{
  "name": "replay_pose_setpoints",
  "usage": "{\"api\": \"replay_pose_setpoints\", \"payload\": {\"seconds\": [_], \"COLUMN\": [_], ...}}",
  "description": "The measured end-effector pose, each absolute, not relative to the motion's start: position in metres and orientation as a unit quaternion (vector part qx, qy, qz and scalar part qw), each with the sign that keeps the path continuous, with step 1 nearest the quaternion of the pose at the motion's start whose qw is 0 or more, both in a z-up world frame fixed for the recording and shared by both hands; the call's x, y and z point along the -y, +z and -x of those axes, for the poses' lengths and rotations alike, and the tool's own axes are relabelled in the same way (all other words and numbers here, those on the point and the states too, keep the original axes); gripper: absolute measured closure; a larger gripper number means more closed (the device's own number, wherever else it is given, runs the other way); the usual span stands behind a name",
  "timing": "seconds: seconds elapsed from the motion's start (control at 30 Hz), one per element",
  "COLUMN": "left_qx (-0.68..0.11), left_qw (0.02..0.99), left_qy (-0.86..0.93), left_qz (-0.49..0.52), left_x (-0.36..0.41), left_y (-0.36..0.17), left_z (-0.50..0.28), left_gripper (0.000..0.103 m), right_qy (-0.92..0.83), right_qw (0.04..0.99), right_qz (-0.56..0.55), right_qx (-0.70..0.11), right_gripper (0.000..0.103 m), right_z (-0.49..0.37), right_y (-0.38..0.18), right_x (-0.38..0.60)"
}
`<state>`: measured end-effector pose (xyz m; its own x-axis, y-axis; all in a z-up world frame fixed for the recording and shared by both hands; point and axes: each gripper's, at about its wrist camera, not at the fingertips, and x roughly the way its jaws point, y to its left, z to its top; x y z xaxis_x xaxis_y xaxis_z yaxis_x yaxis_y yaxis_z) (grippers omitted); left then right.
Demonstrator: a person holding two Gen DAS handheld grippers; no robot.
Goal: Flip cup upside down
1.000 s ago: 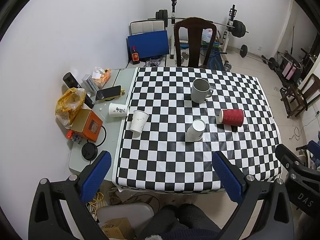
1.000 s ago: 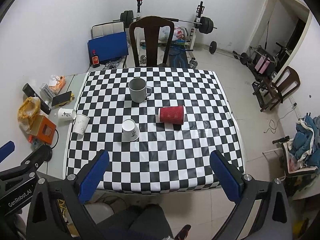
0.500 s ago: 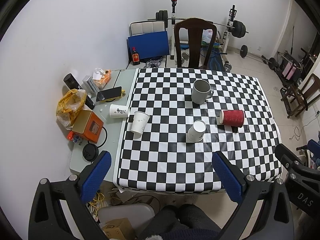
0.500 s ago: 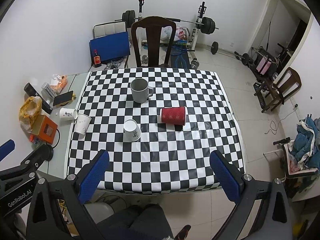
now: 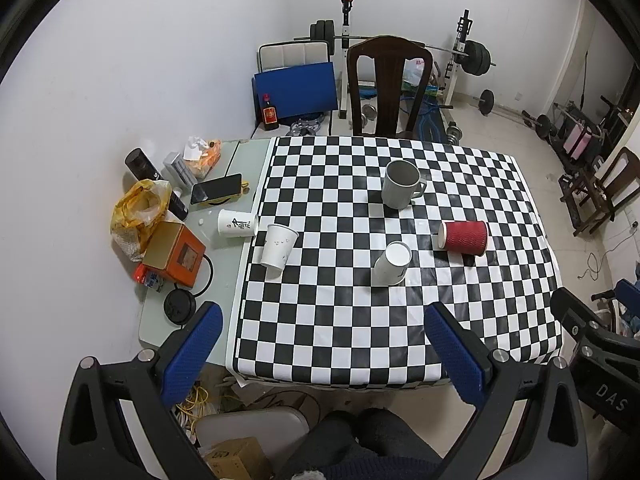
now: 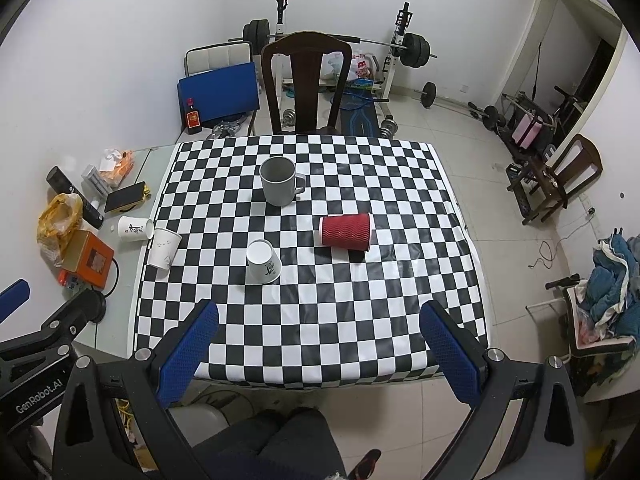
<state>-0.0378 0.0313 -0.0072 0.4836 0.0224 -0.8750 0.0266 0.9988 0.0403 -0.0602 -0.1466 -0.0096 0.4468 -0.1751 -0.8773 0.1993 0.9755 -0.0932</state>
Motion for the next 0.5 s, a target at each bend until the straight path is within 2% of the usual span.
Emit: {"api": "replay_pose_setpoints", "payload": {"seconds": [0.5], "left_qx": [-0.509], "left_qw": [0.86], "left_qy": [-0.001], "left_qz": [-0.025], "left_x": [-0.0315], "left_y": [-0.0072], "left_z": [0.0375], "left_gripper": [0.0], "right_qy": [-0.108], "right_qw": [0.85], "right_qz": [-0.013], "right_qx": [-0.515], "right_gripper": [0.001], "right_z": [0.0592], "right_y": [-0.0094], "right_x": [0.1479]}}
